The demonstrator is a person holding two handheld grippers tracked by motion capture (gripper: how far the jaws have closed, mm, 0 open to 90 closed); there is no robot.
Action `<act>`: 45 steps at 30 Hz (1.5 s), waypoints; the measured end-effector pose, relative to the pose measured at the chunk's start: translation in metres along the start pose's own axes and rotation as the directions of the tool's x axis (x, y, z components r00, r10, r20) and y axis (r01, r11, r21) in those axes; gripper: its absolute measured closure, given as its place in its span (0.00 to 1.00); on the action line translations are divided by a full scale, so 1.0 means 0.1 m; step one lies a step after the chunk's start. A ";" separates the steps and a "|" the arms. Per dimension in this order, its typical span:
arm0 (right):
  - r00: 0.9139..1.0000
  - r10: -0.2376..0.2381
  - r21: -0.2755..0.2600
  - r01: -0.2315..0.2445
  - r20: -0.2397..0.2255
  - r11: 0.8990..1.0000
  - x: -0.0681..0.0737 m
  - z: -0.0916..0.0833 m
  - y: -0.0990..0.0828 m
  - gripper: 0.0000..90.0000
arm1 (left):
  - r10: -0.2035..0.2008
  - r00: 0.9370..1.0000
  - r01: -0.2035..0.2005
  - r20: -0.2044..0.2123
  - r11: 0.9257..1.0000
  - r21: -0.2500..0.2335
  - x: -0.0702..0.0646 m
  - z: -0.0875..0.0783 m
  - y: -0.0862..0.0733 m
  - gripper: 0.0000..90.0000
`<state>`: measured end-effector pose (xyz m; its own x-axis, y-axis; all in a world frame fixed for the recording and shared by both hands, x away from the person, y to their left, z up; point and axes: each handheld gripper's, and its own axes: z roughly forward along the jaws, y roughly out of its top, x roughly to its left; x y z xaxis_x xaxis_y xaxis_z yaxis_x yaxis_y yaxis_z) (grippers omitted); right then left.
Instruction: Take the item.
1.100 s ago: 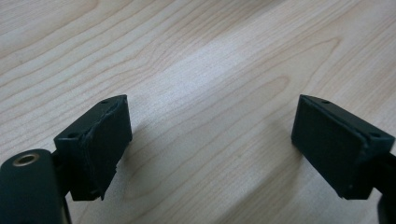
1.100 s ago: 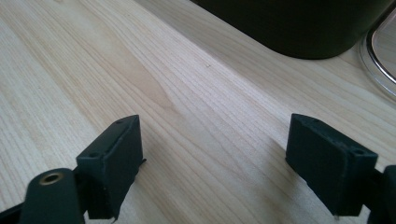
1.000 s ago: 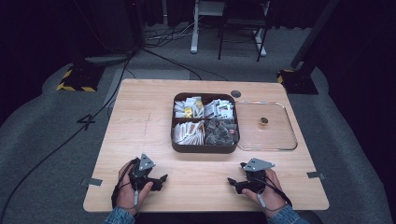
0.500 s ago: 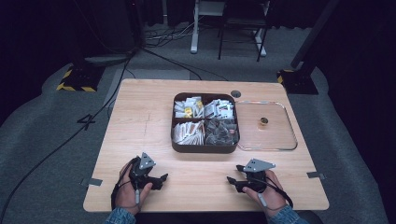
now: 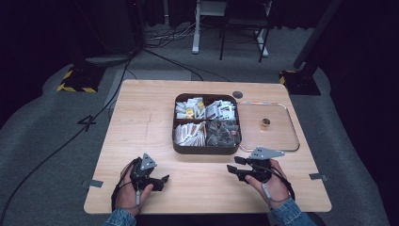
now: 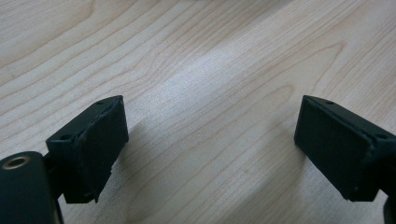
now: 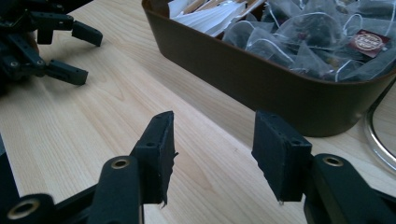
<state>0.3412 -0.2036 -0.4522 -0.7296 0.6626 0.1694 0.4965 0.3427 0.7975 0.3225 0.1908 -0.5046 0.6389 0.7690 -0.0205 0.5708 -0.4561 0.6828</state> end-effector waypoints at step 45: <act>0.983 0.114 0.035 -0.120 0.141 0.992 -0.92 0.81 1.45 0.60 | -0.003 1.000 0.003 0.000 1.000 -0.003 0.02 0.02 0.01 0.11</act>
<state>0.5185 -0.1609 -0.3993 -0.5945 0.7846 0.1759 0.5966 0.2836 0.7508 0.3251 0.1908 -0.5049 0.6375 0.7701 -0.0224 0.5711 -0.4529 0.6846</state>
